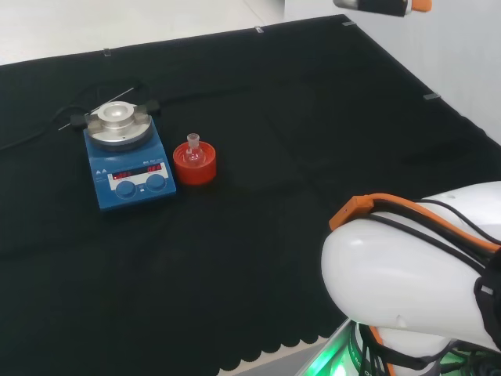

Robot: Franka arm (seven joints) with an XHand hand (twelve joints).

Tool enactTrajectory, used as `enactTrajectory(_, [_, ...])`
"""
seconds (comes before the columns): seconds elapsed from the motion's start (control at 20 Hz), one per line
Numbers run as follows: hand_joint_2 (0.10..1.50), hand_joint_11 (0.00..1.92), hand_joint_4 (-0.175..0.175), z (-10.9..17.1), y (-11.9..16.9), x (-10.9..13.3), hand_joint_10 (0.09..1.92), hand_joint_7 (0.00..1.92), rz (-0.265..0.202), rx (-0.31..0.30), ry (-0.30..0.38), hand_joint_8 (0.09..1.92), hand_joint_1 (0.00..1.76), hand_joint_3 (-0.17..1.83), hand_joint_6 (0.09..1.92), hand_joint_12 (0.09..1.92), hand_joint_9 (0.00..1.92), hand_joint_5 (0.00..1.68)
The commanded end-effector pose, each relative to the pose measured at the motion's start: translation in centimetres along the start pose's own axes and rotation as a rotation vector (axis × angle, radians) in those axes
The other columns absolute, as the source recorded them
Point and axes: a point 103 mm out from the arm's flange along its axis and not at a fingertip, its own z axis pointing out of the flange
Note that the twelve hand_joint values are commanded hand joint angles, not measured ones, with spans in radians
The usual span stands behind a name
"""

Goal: Pick up the round-bottom flask.

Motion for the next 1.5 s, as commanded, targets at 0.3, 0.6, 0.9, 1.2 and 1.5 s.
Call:
enactTrajectory(0.3, [0.42,0.63,-0.165,3.8,2.1,-6.5,0.88,0.73,-0.022,0.054,0.102,0.99,0.75,0.84,0.9,1.34,0.8,0.25])
enactTrajectory(0.6, [0.42,0.66,-0.169,5.9,2.7,-9.9,0.89,0.75,0.004,0.044,0.131,1.0,0.77,0.84,0.92,1.34,0.82,0.26])
enactTrajectory(0.9, [0.4,0.86,-0.175,7.0,2.5,-11.1,0.81,0.96,-0.029,0.003,0.191,0.96,0.8,0.86,1.0,1.25,1.05,0.31])
enactTrajectory(1.2, [0.38,0.99,-0.175,8.9,2.8,-12.1,0.74,1.06,-0.031,0.08,0.232,0.93,0.83,0.87,1.05,1.19,1.18,0.35])
enactTrajectory(1.5, [0.38,0.99,-0.175,11.0,4.1,-12.5,0.73,1.04,-0.052,0.181,0.198,0.93,0.84,0.88,1.07,1.19,1.16,0.34])
